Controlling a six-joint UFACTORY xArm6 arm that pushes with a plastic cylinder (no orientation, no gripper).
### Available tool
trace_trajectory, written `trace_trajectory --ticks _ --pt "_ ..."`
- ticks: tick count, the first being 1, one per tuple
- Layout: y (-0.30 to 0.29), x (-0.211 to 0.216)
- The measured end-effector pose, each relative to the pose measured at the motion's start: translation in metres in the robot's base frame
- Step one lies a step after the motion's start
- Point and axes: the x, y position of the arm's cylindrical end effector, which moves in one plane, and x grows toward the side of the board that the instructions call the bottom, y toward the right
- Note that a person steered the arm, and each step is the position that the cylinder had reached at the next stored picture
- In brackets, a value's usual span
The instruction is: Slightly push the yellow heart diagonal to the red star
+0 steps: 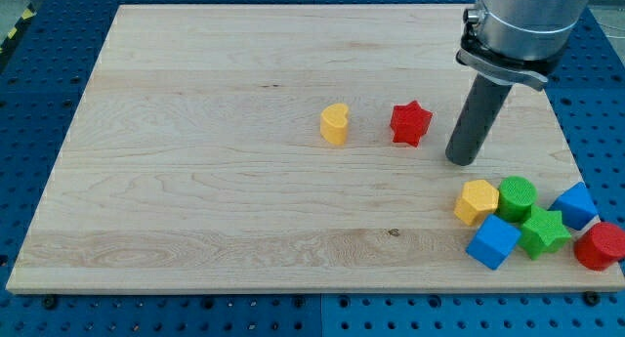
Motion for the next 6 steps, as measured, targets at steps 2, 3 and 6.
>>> trace_trajectory --ticks 2,3,6 --pt "-0.108 0.0" --pt "-0.121 0.0" --pt "-0.141 -0.021"
